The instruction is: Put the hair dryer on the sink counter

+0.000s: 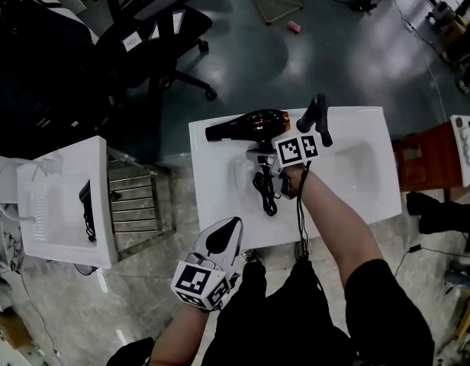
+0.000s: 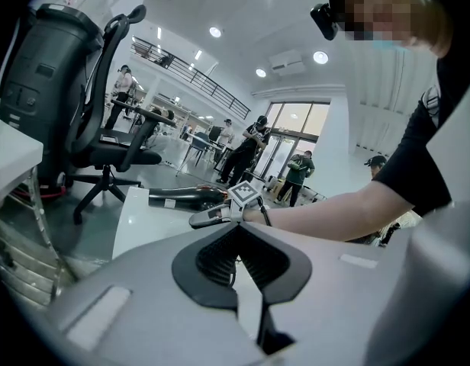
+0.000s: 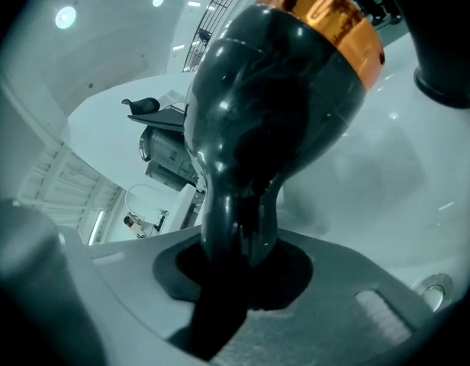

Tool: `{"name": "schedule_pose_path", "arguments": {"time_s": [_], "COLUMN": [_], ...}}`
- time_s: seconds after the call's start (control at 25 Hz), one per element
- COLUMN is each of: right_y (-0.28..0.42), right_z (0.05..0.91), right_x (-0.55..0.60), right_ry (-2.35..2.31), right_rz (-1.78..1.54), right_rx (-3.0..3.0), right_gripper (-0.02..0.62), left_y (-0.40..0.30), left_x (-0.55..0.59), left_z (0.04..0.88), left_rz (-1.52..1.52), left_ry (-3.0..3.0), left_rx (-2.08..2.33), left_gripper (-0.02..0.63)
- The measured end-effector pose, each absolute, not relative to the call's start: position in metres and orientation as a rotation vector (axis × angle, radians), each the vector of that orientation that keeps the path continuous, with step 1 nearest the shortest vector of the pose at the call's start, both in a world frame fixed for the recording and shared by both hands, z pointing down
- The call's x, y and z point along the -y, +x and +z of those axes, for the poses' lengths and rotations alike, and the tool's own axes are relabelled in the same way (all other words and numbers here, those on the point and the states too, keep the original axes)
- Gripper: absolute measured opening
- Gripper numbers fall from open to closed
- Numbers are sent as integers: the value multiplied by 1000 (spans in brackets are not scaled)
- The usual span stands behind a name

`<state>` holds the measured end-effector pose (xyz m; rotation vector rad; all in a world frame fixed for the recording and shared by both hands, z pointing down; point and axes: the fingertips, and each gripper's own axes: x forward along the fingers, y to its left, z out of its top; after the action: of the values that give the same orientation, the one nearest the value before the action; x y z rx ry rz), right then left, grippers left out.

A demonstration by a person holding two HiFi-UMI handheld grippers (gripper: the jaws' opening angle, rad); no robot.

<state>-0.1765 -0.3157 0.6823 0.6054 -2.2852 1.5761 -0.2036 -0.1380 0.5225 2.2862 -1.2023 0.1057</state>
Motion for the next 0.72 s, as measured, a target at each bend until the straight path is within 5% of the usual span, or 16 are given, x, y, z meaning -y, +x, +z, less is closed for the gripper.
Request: {"name": "schedule_pose_path", "arguments": {"time_s": [0.72], "right_y": [-170], "right_z": [698], "right_x": [308], "right_ry": [658], "right_rz": [1308], "right_rx": [2095], "right_gripper": [149], "left_y": [-197], "left_x": [128], "left_z": [523], "left_rz": [92], "left_ry": [2280], "left_rx": [1198], "left_gripper": [3]}}
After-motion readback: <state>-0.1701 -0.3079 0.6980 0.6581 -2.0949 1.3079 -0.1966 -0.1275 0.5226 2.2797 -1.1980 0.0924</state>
